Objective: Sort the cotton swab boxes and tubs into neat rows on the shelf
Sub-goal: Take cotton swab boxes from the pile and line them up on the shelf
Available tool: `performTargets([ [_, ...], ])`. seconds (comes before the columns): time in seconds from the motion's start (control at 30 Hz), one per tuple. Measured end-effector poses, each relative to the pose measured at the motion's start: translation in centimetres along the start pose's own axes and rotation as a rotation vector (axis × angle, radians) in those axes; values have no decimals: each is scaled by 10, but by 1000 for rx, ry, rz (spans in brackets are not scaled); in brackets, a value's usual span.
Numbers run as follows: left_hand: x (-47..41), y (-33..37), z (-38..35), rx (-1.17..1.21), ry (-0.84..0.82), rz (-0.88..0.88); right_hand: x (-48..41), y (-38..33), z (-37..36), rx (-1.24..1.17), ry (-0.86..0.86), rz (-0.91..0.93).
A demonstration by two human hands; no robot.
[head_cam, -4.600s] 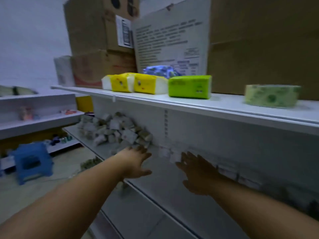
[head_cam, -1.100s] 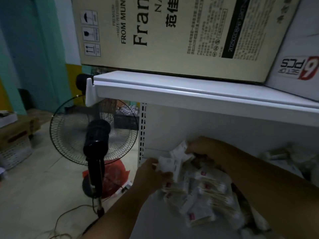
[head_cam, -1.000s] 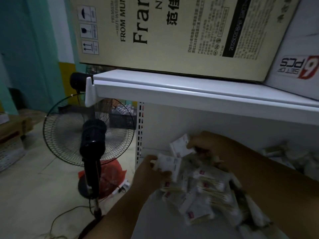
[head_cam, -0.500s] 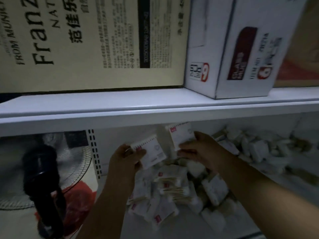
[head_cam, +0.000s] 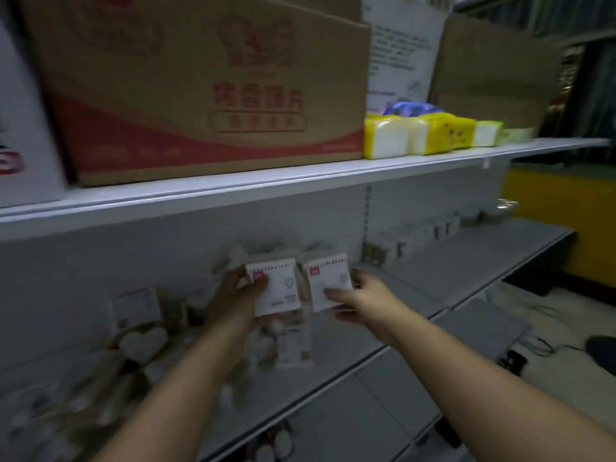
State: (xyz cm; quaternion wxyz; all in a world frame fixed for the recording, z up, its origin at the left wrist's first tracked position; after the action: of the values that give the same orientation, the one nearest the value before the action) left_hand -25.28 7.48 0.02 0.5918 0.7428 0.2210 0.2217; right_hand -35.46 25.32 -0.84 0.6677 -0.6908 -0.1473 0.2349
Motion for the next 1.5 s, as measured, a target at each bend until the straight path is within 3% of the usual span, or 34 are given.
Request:
performTargets([
  [0.2, 3, -40, -135, 17, -192, 105, 27, 4, 140, -29, 199, -17],
  [0.5, -19, -119, -292, -20, -286, 214, 41, 20, 301, 102, 397, -41],
  [0.67, -57, -155, -376, -109, -325, 128, 12, 31, 375, 250, 457, -28],
  [0.87, -131, -190, -429, -216, -183, 138, -48, 42, 452, 384, 468, -69],
  [1.13, -211, -196, -467, -483, 25, -37, -133, 88, 504, 501, 421, -79],
  [1.23, -228, -196, -475, -529, 99, -81, -170, 108, 518, 679, 419, -67],
  [1.37, -247, -199, -493, -589, 185, -113, -225, 131, 529, 802, 286, -48],
  [1.5, -260, -204, -502, -481, 316, -94, -280, 144, 535, 705, 134, 23],
])
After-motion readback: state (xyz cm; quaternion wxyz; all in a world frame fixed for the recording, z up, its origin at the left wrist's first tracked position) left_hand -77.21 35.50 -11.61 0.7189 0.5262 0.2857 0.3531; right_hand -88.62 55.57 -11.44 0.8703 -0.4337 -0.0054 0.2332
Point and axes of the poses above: each hand's wrist, its own x-axis away from the middle knuckle, its own z-axis out of the back of the hand, y = z × x, the point moved 8 cm from there along -x, towards the middle knuckle, and after that the axes turned 7 degrees about z, right-handed, at the moved point
